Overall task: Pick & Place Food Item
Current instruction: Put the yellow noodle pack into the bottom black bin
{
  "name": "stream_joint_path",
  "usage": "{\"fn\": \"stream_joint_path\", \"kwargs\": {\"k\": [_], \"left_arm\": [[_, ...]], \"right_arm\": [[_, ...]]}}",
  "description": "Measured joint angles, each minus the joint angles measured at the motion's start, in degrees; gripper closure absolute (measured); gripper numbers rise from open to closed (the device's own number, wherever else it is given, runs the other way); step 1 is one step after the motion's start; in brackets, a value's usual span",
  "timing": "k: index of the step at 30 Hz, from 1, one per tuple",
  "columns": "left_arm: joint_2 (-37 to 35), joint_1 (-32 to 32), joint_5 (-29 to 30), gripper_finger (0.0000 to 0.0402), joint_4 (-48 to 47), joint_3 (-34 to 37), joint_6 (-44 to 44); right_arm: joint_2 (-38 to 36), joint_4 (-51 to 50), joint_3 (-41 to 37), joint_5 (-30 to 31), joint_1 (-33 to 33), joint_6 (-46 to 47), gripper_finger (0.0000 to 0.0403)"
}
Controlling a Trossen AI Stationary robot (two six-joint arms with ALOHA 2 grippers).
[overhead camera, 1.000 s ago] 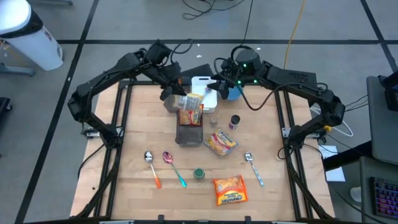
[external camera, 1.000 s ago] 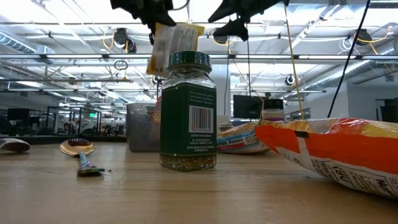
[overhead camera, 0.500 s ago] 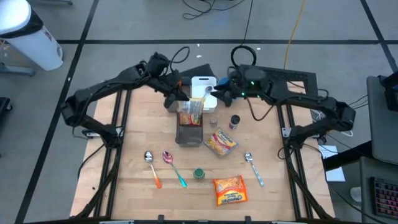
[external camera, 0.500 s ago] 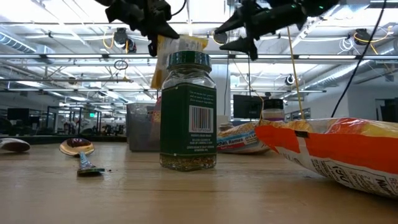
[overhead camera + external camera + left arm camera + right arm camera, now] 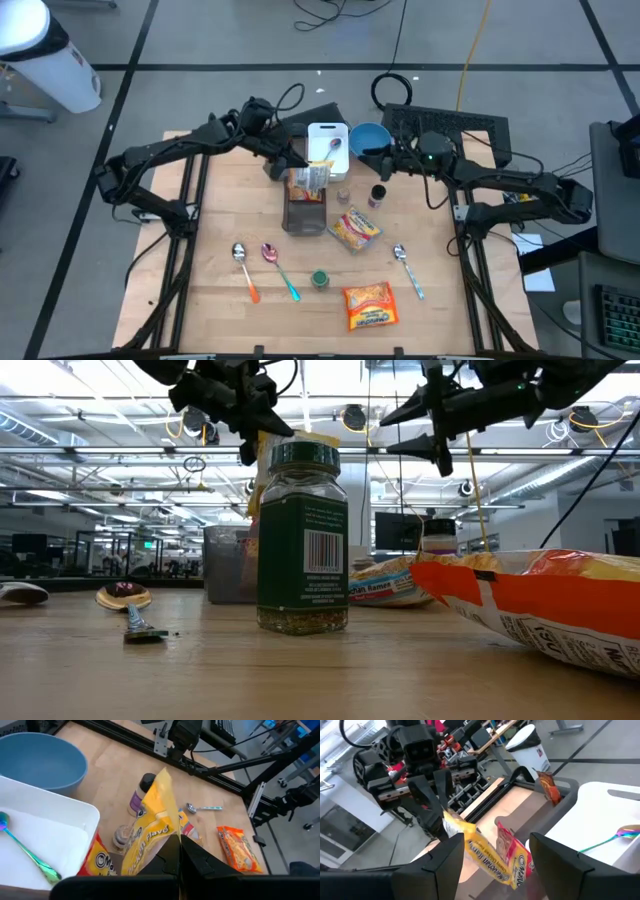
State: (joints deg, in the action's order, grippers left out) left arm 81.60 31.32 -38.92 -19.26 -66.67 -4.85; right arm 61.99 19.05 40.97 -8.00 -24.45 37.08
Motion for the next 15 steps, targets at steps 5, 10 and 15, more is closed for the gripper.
{"fn": "stream_joint_path", "kwargs": {"k": [5, 10, 15], "left_arm": [[0.0, 0.04, 0.02, 0.0401, -0.78, 0.0, 0.13], [0.21, 0.37, 0.22, 0.0401, -1.96, 0.0, 1.92], [0.94, 1.54, 0.17, 0.0401, -3.36, 0.04, 1.74]], "right_arm": [[-0.41, 0.02, -0.11, 0.58, 0.58, -0.5, 0.0188], [-0.38, -0.02, -0.11, 0.71, 0.57, -0.66, 0.0188], [-0.38, -0.02, -0.11, 0.54, 0.57, -0.64, 0.019]]}}
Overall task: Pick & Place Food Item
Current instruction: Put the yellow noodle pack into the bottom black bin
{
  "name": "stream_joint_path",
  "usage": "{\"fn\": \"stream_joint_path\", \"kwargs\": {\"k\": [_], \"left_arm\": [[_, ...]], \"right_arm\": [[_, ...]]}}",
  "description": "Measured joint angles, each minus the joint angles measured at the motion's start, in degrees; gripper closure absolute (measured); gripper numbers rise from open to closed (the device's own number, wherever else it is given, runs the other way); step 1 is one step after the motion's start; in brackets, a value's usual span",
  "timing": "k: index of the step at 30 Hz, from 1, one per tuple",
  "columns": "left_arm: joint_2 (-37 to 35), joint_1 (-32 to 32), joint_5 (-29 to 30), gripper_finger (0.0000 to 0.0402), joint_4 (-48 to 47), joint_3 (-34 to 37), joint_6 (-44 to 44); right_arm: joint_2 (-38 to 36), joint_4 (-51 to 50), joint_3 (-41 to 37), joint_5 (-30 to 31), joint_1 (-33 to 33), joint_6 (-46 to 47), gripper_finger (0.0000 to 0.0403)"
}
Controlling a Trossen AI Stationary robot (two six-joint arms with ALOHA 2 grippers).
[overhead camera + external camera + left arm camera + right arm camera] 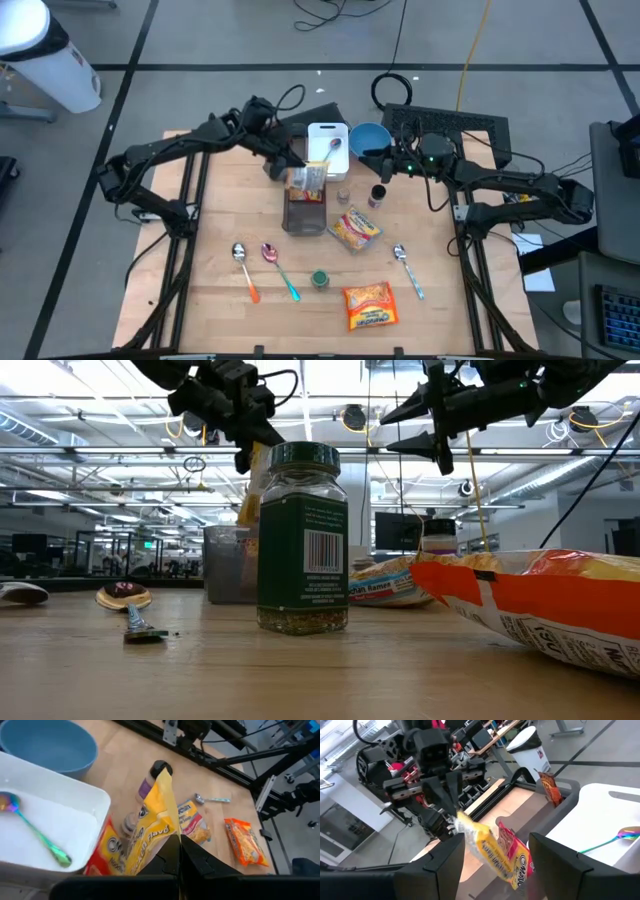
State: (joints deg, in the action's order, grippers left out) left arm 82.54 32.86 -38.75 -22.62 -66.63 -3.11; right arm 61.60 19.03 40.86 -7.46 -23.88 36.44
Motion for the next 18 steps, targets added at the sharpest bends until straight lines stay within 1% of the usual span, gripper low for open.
{"fn": "stream_joint_path", "kwargs": {"k": [6, 11, 14, 18], "left_arm": [[-0.02, -0.09, -0.17, 0.0401, -0.52, 0.05, 0.39], [-0.04, -0.42, -0.18, 0.0401, 1.27, 3.75, -1.14], [-0.04, -0.67, -0.83, 0.0401, 3.85, 6.3, -2.97], [-0.04, -1.88, -1.17, 0.0401, 10.3, 9.06, -5.86]], "right_arm": [[0.02, 0.0, 0.0, -0.02, 0.02, 0.38, 0.0192], [0.02, 0.0, 0.0, -0.02, 0.82, 0.38, 0.0193], [0.02, 0.0, 0.0, -0.02, 1.37, 0.34, 0.0193], [0.02, 0.0, 0.0, 0.06, 1.67, 0.38, 0.0196]]}}
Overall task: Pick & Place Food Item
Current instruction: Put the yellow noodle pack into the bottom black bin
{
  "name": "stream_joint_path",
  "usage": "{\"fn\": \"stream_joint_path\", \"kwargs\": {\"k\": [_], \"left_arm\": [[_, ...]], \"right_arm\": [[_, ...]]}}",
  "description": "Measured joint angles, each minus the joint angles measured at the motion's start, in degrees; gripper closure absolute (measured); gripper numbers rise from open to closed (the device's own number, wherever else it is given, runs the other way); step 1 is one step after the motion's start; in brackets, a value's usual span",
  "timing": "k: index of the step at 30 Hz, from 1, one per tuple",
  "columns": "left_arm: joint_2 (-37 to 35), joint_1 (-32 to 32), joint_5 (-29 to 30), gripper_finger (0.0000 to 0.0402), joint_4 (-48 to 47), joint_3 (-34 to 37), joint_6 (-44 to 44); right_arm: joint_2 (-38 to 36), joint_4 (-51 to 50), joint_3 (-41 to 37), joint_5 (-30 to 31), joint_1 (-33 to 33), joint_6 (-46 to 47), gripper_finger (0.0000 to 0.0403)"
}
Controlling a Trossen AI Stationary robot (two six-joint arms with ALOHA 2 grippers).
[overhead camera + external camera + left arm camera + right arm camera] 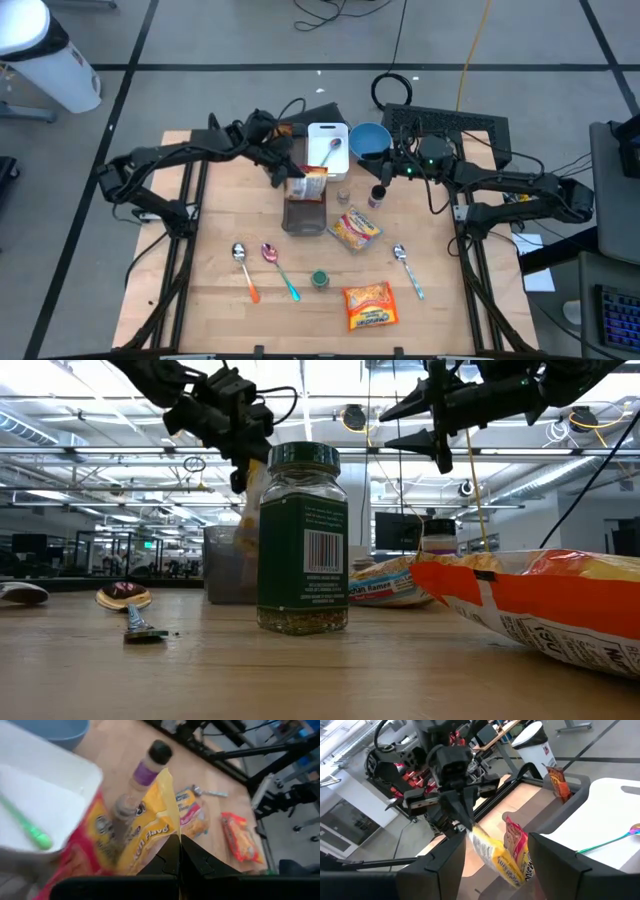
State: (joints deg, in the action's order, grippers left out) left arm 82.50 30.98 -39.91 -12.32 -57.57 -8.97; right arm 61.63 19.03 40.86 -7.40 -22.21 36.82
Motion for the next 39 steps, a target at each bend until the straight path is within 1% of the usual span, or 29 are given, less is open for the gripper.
{"fn": "stream_joint_path", "kwargs": {"k": [3, 14, 23, 28, 34, 39], "left_arm": [[0.0, -0.68, -0.24, 0.0401, 3.7, 0.92, -1.22], [0.0, -0.81, 1.01, 0.04, 5.81, 4.9, -1.29], [0.0, -0.64, 1.61, 0.04, 13.13, 10.06, -3.58], [0.0, -0.57, 2.68, 0.0399, 14.72, 12.47, -3.59], [0.0, -0.35, 4.22, 0.0397, 15.89, 13.37, -3.37], [0.0, 0.58, 4.42, 0.0399, 16.77, 13.37, -2.82]], "right_arm": [[0.0, -0.02, 0.0, 0.09, -0.01, 0.12, 0.0198], [0.0, -0.02, 0.0, 0.11, -0.01, 1.09, 0.02], [0.0, -0.02, 0.02, 0.11, -0.01, 1.16, 0.0202], [0.0, -0.02, 0.02, 0.11, -0.01, 1.55, 0.0202], [0.0, -0.02, 0.02, 0.13, -0.01, 1.55, 0.0202], [0.0, -0.02, 0.02, 0.13, -0.01, 2.22, 0.0202]]}}
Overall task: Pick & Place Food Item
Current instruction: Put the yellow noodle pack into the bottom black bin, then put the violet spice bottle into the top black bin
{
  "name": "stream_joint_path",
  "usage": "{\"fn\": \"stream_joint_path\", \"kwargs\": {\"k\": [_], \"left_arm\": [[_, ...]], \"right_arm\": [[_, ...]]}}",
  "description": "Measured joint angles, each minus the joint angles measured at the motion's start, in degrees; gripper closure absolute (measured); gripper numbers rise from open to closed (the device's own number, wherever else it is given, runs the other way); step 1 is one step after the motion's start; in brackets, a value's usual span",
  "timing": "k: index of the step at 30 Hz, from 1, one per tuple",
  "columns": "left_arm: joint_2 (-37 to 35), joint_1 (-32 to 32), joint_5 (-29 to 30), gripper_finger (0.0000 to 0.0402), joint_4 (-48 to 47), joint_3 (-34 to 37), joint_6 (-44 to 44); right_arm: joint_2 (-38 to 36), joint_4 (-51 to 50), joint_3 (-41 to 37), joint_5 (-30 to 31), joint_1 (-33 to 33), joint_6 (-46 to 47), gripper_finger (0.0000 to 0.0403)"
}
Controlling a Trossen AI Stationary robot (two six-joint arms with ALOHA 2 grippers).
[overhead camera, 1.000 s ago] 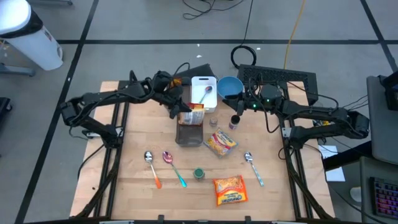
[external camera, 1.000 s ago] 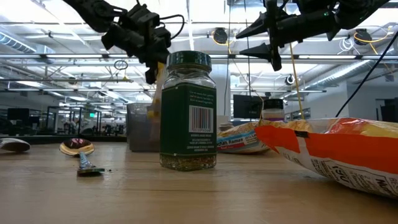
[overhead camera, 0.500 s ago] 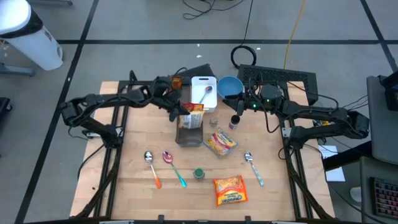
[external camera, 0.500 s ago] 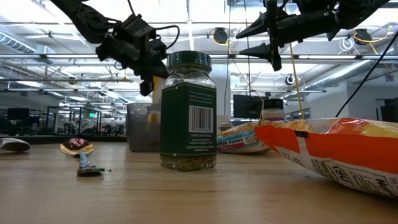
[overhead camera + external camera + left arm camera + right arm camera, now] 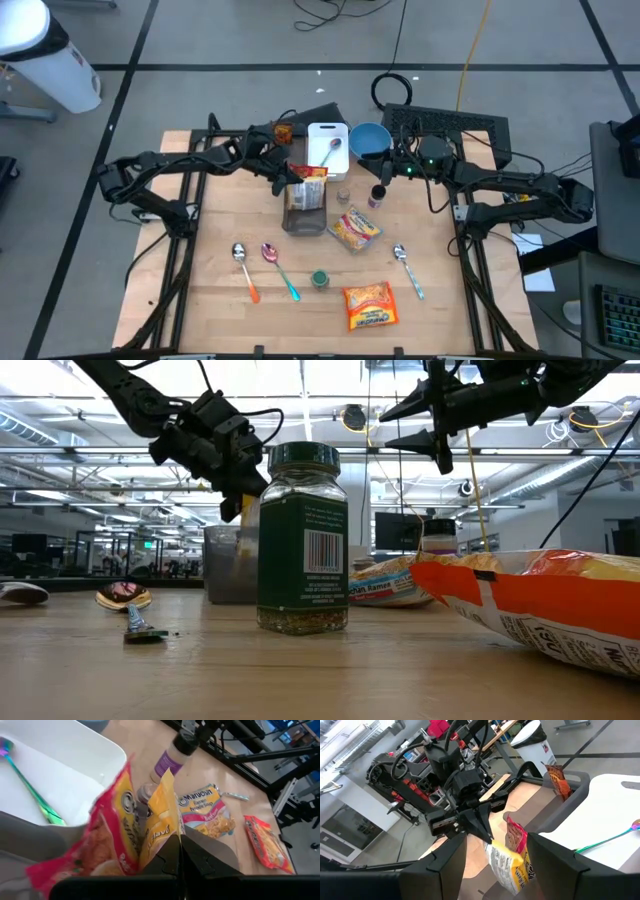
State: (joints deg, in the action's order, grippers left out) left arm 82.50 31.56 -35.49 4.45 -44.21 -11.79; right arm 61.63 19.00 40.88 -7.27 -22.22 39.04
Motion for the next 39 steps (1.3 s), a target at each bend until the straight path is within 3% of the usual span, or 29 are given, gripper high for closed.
{"fn": "stream_joint_path", "kwargs": {"k": [20, 39], "left_arm": [[0.0, 0.99, -0.32, 0.0395, 0.13, 0.0, 3.79], [-0.01, 3.34, 3.48, 0.027, 0.32, -1.3, 2.13]], "right_arm": [[0.0, 0.0, 0.04, 0.0, 0.0, 0.78, 0.0202], [0.0, -0.02, 0.04, 0.0, 0.0, 0.16, 0.0202]]}}
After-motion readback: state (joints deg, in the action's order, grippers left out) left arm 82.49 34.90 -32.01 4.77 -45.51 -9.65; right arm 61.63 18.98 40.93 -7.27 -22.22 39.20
